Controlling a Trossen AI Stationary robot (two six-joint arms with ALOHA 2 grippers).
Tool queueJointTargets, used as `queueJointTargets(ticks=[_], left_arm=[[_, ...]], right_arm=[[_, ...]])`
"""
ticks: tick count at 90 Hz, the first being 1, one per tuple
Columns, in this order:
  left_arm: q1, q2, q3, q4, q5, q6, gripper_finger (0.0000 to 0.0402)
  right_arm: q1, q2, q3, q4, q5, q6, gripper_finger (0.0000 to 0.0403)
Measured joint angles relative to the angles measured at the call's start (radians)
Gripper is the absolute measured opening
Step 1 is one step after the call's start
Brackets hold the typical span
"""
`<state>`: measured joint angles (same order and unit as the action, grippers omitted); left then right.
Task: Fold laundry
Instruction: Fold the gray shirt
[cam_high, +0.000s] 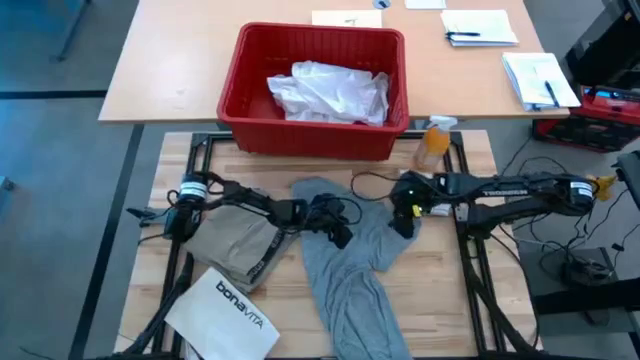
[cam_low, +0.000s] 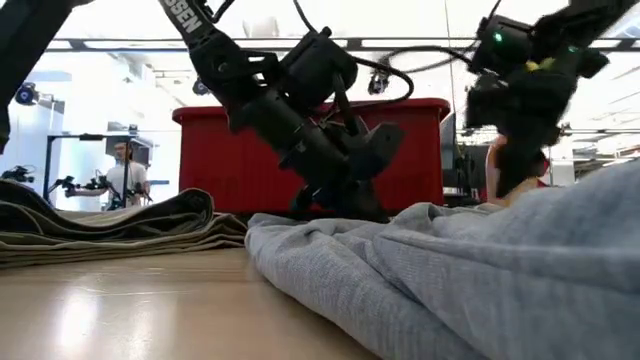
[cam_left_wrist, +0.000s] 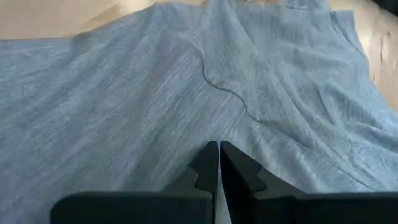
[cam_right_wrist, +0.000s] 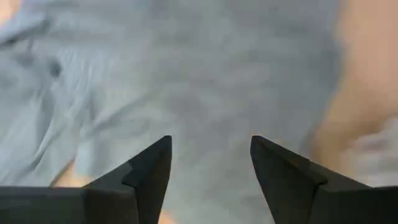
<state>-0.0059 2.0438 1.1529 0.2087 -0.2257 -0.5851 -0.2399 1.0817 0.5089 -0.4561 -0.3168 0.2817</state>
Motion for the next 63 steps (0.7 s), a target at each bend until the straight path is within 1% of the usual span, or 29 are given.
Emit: queueJointTargets(ticks=[7,13,27,38,53,63], left_arm=[[0.0,0.001,-0.004,-0.002,0.0,0.0,0.0],[0.0,0.002,-0.004,-0.014,0.0,0.0,0.0],[0.0,0.002,-0.004,-0.05,0.0,0.0,0.0],[0.0,0.002,-0.004,-0.075,0.0,0.0,0.0],[0.0,0.002,-0.004,-0.094,-0.003,-0.001,0.0],[0.0,0.0,-0.007,-0.102,-0.006,-0.001,0.0]], right_arm=[[0.009,0.008,-0.053,0.039,-0.063,0.018,0.0181],[0.009,0.02,-0.08,0.072,-0.071,0.045,0.0167],[0.008,0.052,-0.097,0.082,0.006,0.101,0.0136],[0.008,0.092,-0.099,0.072,0.088,0.201,0.0105],[0.007,0.14,-0.096,0.076,0.112,0.247,0.0056],[0.007,0.137,-0.095,0.043,0.15,0.258,0.002]])
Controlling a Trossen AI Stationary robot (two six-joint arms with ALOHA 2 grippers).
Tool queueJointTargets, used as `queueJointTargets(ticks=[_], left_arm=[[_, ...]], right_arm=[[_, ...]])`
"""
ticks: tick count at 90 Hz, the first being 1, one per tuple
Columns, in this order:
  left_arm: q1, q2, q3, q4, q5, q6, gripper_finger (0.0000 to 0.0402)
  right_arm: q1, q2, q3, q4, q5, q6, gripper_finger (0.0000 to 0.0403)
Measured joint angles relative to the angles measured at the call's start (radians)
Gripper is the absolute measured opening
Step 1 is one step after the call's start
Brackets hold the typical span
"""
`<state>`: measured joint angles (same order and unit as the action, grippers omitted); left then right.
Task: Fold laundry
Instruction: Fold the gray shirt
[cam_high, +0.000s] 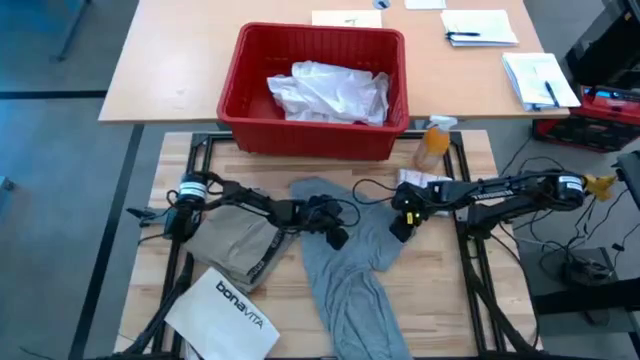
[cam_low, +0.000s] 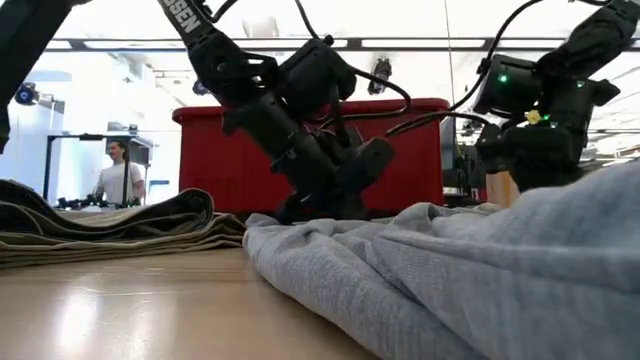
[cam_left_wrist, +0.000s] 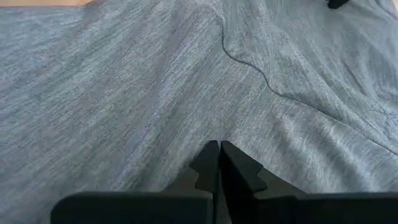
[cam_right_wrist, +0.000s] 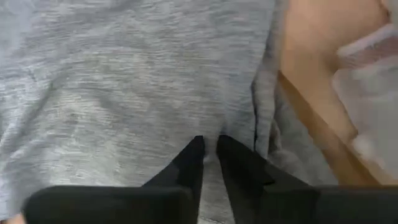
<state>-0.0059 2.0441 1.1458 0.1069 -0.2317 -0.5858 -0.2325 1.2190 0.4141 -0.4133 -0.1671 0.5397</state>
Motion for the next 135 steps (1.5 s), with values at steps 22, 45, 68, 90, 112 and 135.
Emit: queueJointTargets(ticks=[22,45,68,90,112,135], left_arm=[[0.002,-0.001,-0.001,-0.01,-0.057,0.0,0.0],[0.029,-0.001,0.003,-0.014,-0.072,-0.008,0.0],[0.088,0.0,0.011,-0.017,-0.069,0.001,0.0],[0.147,-0.003,0.011,-0.011,-0.037,0.002,0.0],[0.122,-0.111,0.017,-0.003,0.071,0.033,0.0],[0.031,-0.263,-0.031,-0.055,-0.204,0.002,0.0]], right_arm=[[-0.001,-0.077,0.001,-0.059,0.153,0.033,0.0008],[0.0,-0.182,0.063,-0.09,0.177,-0.049,0.0005],[0.047,-0.255,0.121,0.019,-0.047,-0.264,0.006],[0.073,-0.18,0.122,0.212,-0.052,-0.341,0.0104],[0.073,0.033,0.128,0.429,-0.087,-0.458,0.0069],[0.082,0.269,0.21,0.568,-0.092,-0.475,0.0017]])
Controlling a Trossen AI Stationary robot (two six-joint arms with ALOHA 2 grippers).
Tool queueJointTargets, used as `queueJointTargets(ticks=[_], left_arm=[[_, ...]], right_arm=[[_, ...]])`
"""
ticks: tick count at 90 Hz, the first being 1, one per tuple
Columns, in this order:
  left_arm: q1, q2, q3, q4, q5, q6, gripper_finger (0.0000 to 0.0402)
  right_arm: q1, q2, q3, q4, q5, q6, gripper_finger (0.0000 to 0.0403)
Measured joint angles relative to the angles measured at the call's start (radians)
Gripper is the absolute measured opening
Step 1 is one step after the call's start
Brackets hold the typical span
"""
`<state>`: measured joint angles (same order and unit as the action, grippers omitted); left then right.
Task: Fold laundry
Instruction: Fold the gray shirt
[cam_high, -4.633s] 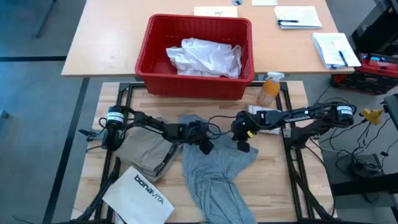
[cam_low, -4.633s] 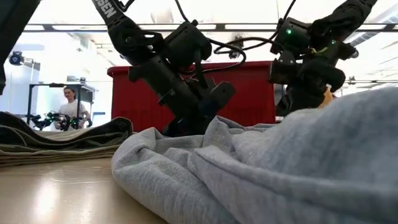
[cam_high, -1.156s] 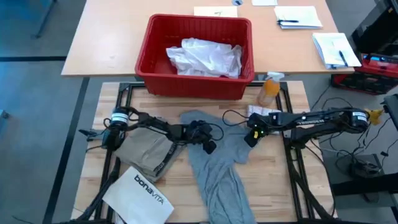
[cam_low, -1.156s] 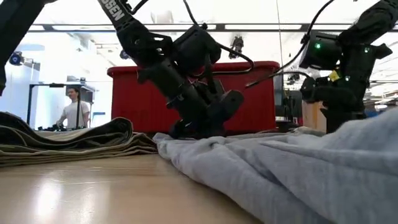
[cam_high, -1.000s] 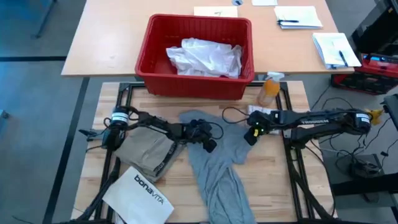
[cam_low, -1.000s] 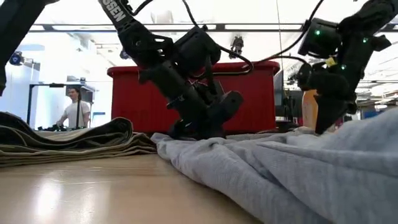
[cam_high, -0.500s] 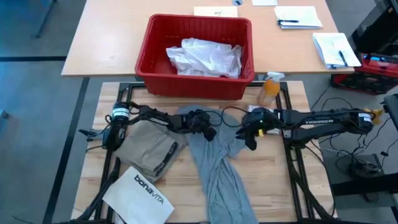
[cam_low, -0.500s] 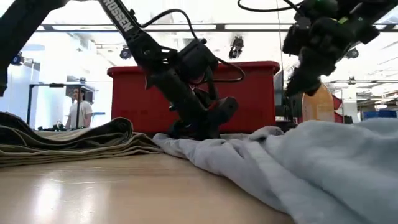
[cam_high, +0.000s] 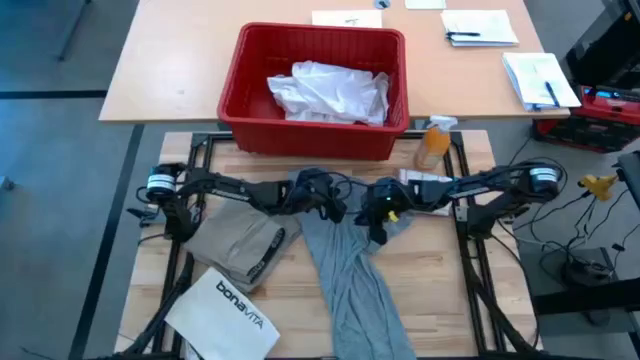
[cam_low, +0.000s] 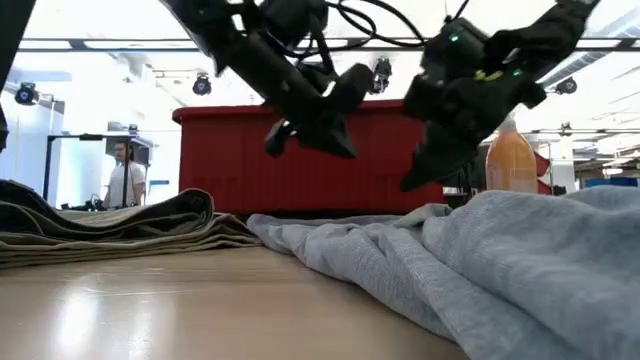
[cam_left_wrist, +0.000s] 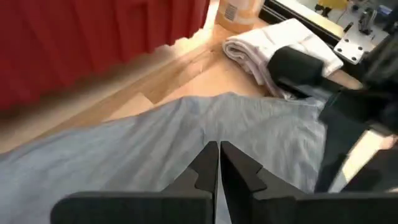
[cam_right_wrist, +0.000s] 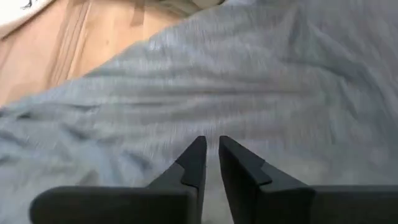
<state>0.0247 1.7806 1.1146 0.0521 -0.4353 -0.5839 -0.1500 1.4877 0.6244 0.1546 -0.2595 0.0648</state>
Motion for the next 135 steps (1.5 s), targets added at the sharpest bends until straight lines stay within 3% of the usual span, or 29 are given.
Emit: queueJointTargets(ticks=[11,22,36,57,73,92,103,120,135], left_arm=[[-0.054,-0.003,-0.062,-0.001,-0.001,-0.083,0.0],[-0.127,-0.001,-0.135,0.026,-0.125,-0.22,0.0],[-0.164,0.0,-0.177,0.062,-0.082,-0.205,0.0],[-0.183,0.0,-0.217,0.066,-0.051,-0.243,0.0],[-0.175,0.04,-0.216,0.08,0.005,-0.162,0.0],[-0.175,0.097,-0.202,0.133,0.029,-0.205,0.0],[-0.174,0.121,-0.177,0.136,0.035,-0.211,0.0],[-0.182,0.109,-0.144,0.136,0.106,-0.186,0.0],[-0.234,0.026,-0.145,0.095,0.104,-0.14,0.0]], right_arm=[[0.005,0.112,0.041,0.047,-0.005,-0.037,0.0002],[0.004,0.202,0.075,0.068,-0.001,-0.041,0.0001],[0.0,0.266,0.089,0.085,0.003,-0.026,0.0],[-0.022,0.246,0.082,0.034,0.086,-0.051,0.0],[-0.064,0.206,0.076,-0.038,0.196,-0.108,0.0],[-0.148,0.184,0.08,-0.055,0.202,-0.13,0.0],[-0.195,0.173,0.09,-0.061,0.148,-0.087,0.0],[-0.173,0.053,0.091,-0.137,-0.128,-0.024,0.0],[-0.07,-0.125,0.09,-0.228,-0.132,-0.022,0.0001]])
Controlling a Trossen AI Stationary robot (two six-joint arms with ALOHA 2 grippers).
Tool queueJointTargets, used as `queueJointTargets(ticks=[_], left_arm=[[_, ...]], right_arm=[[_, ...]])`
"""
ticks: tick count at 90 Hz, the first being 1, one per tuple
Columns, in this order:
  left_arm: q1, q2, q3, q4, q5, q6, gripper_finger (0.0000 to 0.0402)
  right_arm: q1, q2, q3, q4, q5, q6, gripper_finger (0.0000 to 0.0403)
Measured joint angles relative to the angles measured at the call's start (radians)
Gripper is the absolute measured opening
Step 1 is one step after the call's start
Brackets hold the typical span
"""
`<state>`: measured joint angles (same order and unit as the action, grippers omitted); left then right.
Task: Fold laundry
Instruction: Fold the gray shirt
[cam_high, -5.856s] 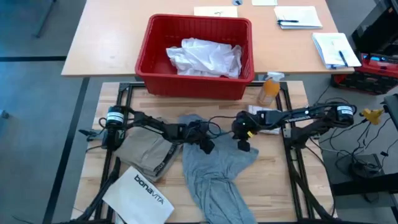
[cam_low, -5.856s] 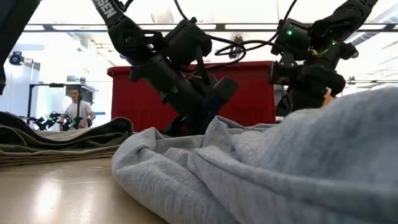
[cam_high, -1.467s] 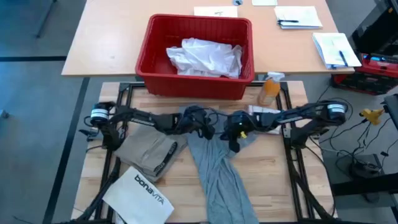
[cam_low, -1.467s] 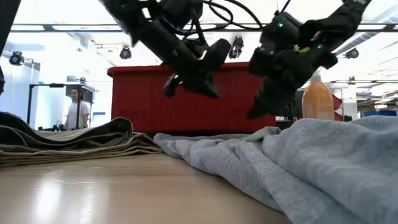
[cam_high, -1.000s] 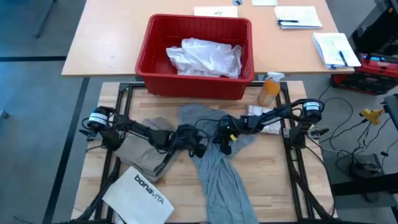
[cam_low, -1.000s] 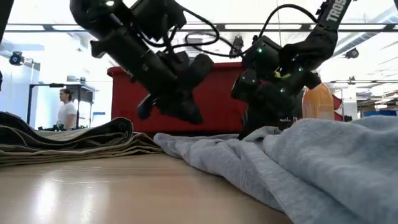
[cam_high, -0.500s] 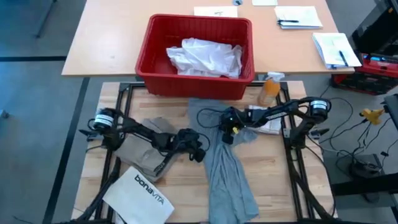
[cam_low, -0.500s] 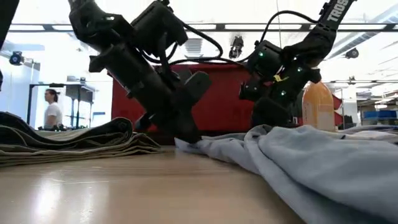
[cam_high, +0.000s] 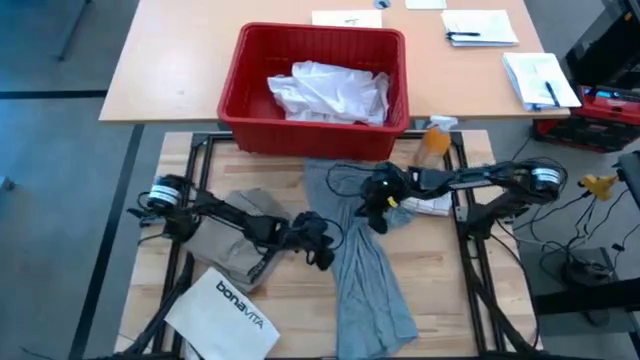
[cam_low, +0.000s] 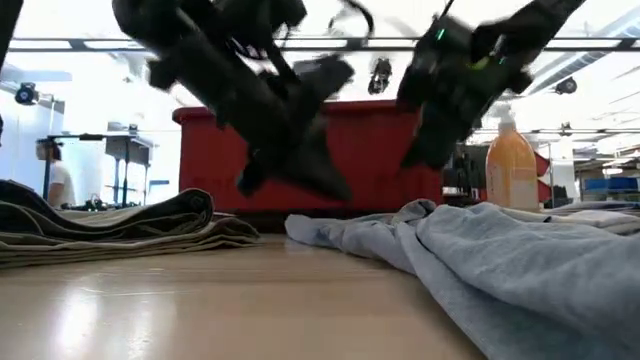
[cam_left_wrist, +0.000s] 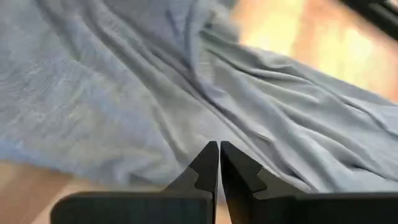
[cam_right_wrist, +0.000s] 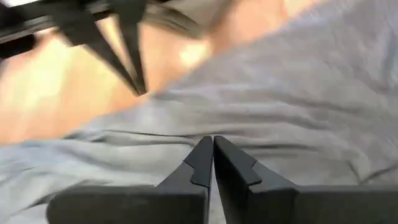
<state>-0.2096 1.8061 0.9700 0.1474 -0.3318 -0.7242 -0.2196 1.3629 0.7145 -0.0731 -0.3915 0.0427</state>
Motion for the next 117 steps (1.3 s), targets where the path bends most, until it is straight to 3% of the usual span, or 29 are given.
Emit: queueJointTargets(ticks=[12,23,37,45,59,73,88,102,117], left_arm=[[-0.042,-0.026,-0.012,0.011,-0.034,0.021,0.0],[-0.093,-0.023,-0.015,0.052,0.058,0.138,0.0],[-0.151,-0.023,-0.015,0.049,0.29,0.374,0.0],[-0.175,-0.022,-0.015,0.045,0.396,0.43,0.0],[-0.205,0.003,-0.015,0.06,0.446,0.444,0.0],[-0.231,0.025,-0.015,0.126,0.442,0.438,0.0],[-0.262,0.018,-0.015,0.152,0.333,0.401,0.0],[-0.287,0.016,-0.016,0.149,0.295,0.371,0.0],[-0.319,0.016,-0.017,0.14,0.295,0.357,0.0]], right_arm=[[0.15,-0.085,0.0,-0.036,0.0,0.037,0.0029],[0.347,-0.085,0.0,-0.008,0.01,0.107,0.0077],[0.623,0.005,0.055,0.059,0.298,0.416,0.0132],[0.744,0.092,0.131,0.081,0.42,0.594,0.0161],[0.886,0.309,0.322,0.064,0.496,0.805,0.0199],[0.959,0.532,0.583,-0.098,0.499,0.772,0.021],[0.974,0.698,0.839,-0.378,0.579,0.705,0.0194],[0.977,0.821,0.957,-0.406,0.555,0.671,0.0193],[0.972,0.852,1.032,-0.401,0.518,0.657,0.0205]])
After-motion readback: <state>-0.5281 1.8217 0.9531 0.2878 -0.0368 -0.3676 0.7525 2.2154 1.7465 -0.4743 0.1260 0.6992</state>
